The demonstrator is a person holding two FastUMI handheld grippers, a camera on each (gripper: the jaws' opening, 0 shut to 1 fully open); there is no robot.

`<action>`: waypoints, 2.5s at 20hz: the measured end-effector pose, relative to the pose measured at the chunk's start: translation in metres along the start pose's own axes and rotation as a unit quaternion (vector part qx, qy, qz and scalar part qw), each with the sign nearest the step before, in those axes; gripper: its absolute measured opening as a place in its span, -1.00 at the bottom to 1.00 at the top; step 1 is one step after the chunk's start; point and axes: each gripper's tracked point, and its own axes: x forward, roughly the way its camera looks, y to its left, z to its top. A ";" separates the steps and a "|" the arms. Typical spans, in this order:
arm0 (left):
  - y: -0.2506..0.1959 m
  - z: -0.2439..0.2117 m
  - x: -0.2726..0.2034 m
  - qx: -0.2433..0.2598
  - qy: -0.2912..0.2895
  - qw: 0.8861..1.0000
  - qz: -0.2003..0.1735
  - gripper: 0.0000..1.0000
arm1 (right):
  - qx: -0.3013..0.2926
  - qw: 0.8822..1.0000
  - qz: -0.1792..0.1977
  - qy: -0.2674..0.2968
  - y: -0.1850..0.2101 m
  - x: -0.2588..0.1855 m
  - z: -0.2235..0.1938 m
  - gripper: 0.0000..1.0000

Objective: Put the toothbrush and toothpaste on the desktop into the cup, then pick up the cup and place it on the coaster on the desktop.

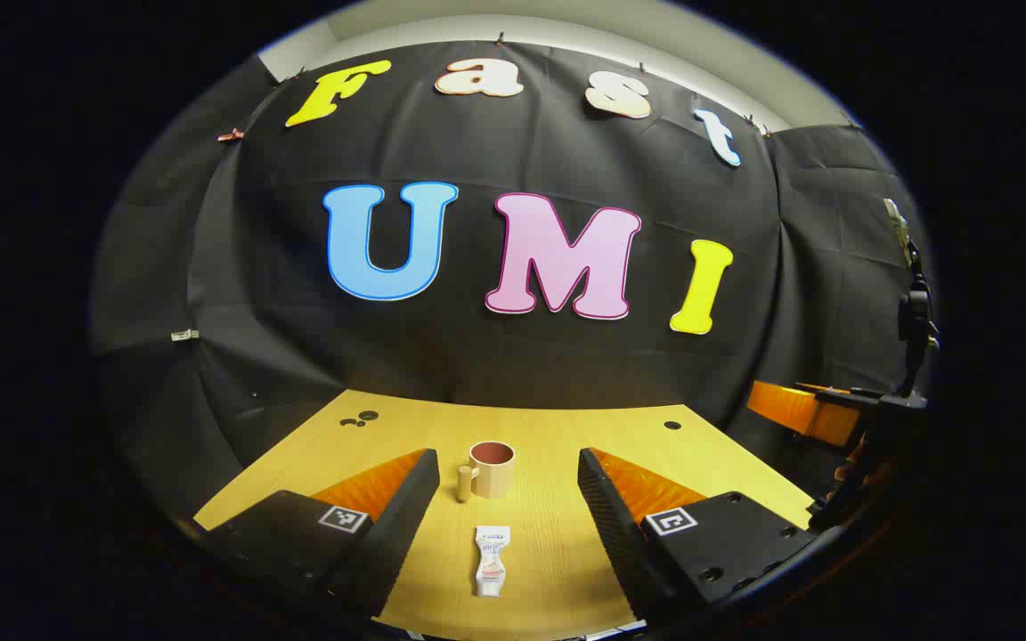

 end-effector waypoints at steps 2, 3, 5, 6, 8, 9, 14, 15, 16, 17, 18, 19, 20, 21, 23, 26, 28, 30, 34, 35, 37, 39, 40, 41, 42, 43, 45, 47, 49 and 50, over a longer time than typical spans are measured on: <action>0.000 0.001 0.002 -0.008 0.002 1.000 0.001 0.94 | 0.002 1.000 -0.002 0.006 -0.002 -0.001 -0.003 0.96; 0.002 0.001 0.004 -0.010 0.001 1.000 0.005 0.95 | 0.004 1.000 -0.003 0.009 -0.003 -0.001 -0.005 0.96; 0.007 0.000 0.006 -0.015 0.001 1.000 0.012 0.95 | 0.002 1.000 -0.005 0.013 -0.004 -0.002 -0.007 0.96; 0.009 0.000 0.006 -0.015 0.002 1.000 0.015 0.95 | 0.000 1.000 -0.006 0.015 -0.005 -0.004 -0.008 0.96; 0.011 -0.002 0.006 -0.012 0.004 1.000 0.019 0.95 | -0.004 1.000 -0.007 0.021 -0.007 -0.005 -0.012 0.96; 0.011 -0.004 0.005 -0.007 0.004 1.000 0.020 0.95 | -0.004 1.000 -0.007 0.022 -0.008 -0.007 -0.012 0.96; 0.010 -0.005 0.001 0.000 0.005 1.000 0.014 0.95 | -0.003 1.000 0.001 0.026 -0.008 -0.005 -0.015 0.96; 0.011 -0.006 0.001 -0.001 0.005 1.000 0.014 0.95 | -0.006 1.000 0.001 0.029 -0.008 -0.003 -0.016 0.96; 0.012 -0.005 0.001 -0.001 0.006 1.000 0.016 0.95 | -0.010 0.999 -0.003 0.032 -0.009 -0.001 -0.018 0.96; 0.013 -0.006 0.001 -0.002 0.007 1.000 0.018 0.95 | -0.012 0.999 -0.004 0.034 -0.010 0.001 -0.018 0.96; 0.014 -0.005 0.002 -0.003 0.007 1.000 0.022 0.95 | -0.012 0.999 0.000 0.034 -0.007 0.001 -0.017 0.96; 0.017 -0.006 0.002 -0.005 0.007 1.000 0.024 0.95 | -0.015 0.999 0.005 0.031 -0.005 0.002 -0.015 0.96; 0.018 -0.005 0.002 -0.005 0.007 1.000 0.026 0.95 | -0.019 0.999 0.008 0.029 -0.005 0.003 -0.013 0.96; 0.018 -0.005 0.002 -0.004 0.008 1.000 0.028 0.95 | -0.025 0.999 0.011 0.028 -0.004 0.003 -0.012 0.96; 0.019 -0.010 0.005 0.002 0.018 0.999 0.027 0.94 | -0.033 0.999 0.012 0.029 -0.008 0.006 -0.013 0.96; 0.019 -0.015 0.008 0.007 0.029 0.999 0.025 0.95 | -0.020 0.999 0.016 0.036 -0.010 0.010 -0.016 0.96; 0.018 -0.028 0.013 0.004 0.053 0.998 0.026 0.95 | -0.011 0.999 0.017 0.042 -0.014 0.014 -0.019 0.96; 0.017 -0.044 0.018 0.006 0.081 0.996 0.030 0.95 | -0.013 0.999 0.017 0.045 -0.018 0.018 -0.021 0.96; 0.011 -0.072 0.030 0.004 0.120 0.992 0.033 0.94 | -0.010 0.998 0.019 0.061 -0.029 0.030 -0.033 0.96; 0.009 -0.079 0.034 0.003 0.128 0.991 0.033 0.95 | -0.008 0.998 0.022 0.065 -0.031 0.034 -0.036 0.96; 0.009 -0.093 0.046 0.003 0.145 0.989 0.037 0.95 | -0.007 0.997 0.029 0.074 -0.033 0.043 -0.044 0.96; 0.007 -0.112 0.057 0.000 0.166 0.985 0.039 0.95 | -0.009 0.996 0.038 0.082 -0.037 0.053 -0.050 0.96; 0.008 -0.123 0.062 0.001 0.177 0.983 0.042 0.95 | -0.010 0.996 0.041 0.084 -0.039 0.058 -0.053 0.96; 0.008 -0.136 0.067 0.001 0.189 0.981 0.046 0.95 | -0.010 0.995 0.045 0.087 -0.040 0.064 -0.057 0.96; 0.007 -0.145 0.072 0.001 0.202 0.978 0.048 0.95 | -0.010 0.995 0.048 0.091 -0.043 0.070 -0.060 0.96; 0.006 -0.157 0.077 0.001 0.213 0.976 0.051 0.95 | -0.010 0.994 0.052 0.096 -0.045 0.076 -0.065 0.96; 0.005 -0.176 0.088 0.004 0.236 0.970 0.055 0.95 | -0.010 0.992 0.056 0.108 -0.050 0.087 -0.075 0.96; 0.007 -0.198 0.096 0.008 0.270 0.960 0.066 0.95 | -0.007 0.991 0.059 0.122 -0.055 0.097 -0.085 0.96; 0.007 -0.215 0.105 0.005 0.300 0.951 0.074 0.96 | -0.006 0.989 0.060 0.133 -0.060 0.106 -0.093 0.96; 0.007 -0.224 0.110 0.005 0.313 0.947 0.076 0.96 | -0.006 0.988 0.060 0.140 -0.063 0.111 -0.098 0.96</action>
